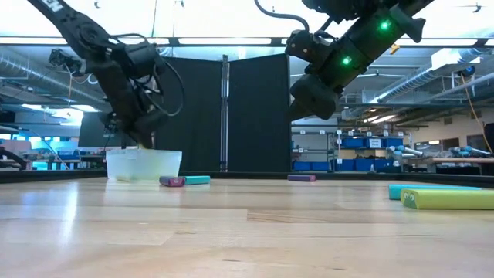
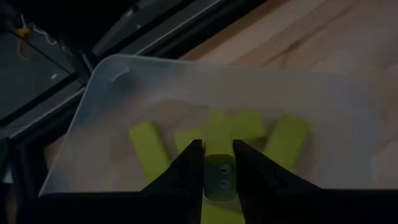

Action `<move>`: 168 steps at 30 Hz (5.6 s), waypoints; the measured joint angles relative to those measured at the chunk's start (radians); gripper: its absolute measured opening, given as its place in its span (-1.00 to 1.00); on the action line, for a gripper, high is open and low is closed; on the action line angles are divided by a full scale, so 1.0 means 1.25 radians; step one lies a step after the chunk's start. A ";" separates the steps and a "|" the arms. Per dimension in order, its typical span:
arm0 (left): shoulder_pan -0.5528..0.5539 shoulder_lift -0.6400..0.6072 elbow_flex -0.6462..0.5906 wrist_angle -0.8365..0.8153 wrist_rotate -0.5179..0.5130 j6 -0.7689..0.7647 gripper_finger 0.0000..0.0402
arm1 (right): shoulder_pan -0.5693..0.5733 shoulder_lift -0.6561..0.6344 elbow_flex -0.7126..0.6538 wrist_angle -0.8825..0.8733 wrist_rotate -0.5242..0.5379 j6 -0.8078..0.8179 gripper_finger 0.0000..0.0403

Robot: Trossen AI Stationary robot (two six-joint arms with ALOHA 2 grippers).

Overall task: Sort blocks
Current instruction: Put the green block into the transparent bin, then put the blue block into the yellow bin

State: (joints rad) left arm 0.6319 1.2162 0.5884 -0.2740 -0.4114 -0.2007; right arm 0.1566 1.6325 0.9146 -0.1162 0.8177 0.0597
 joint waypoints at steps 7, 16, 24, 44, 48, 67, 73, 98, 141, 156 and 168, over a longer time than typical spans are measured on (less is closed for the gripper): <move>0.017 0.060 0.000 0.028 0.003 0.032 -0.60 | -0.005 0.000 0.000 0.000 0.000 0.000 -0.09; 0.017 0.031 0.024 0.028 -0.002 0.073 -0.37 | -0.027 0.001 0.000 0.018 -0.082 0.010 -0.09; -0.002 -0.061 0.035 0.019 -0.005 0.089 -0.25 | -0.053 0.001 0.000 0.025 -0.134 0.027 -0.09; -0.293 -0.035 0.035 0.074 0.304 -0.013 -0.24 | -0.180 0.002 0.000 0.065 -0.347 0.152 -0.09; -0.332 0.030 0.035 0.085 0.284 -0.057 -0.24 | -0.178 0.002 0.000 0.055 -0.346 0.159 -0.09; -0.326 0.235 0.035 0.229 0.143 -0.178 0.16 | -0.178 0.002 0.000 0.038 -0.343 0.154 -0.09; -0.321 0.272 0.035 0.242 0.126 -0.181 0.25 | -0.178 0.002 0.000 0.038 -0.342 0.154 -0.09; -0.320 0.340 0.065 0.258 0.259 -0.095 -0.45 | -0.155 0.000 0.000 0.050 -0.342 0.154 -0.10; -0.314 0.342 0.110 0.660 0.926 -0.223 -0.47 | 0.030 -0.023 0.002 0.221 -0.407 -0.225 -0.90; -0.317 0.340 0.111 0.698 0.949 -0.198 -0.48 | 0.069 -0.129 0.000 0.134 -0.333 -0.235 -0.55; -0.319 0.340 0.111 0.774 0.995 -0.254 -0.48 | 0.082 -0.117 -0.001 0.155 -0.342 -0.201 -0.07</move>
State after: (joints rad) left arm 0.2335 1.6413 0.7273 0.6932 0.8330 -0.5186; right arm 0.2588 1.4857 0.9138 0.0775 0.3901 -0.1917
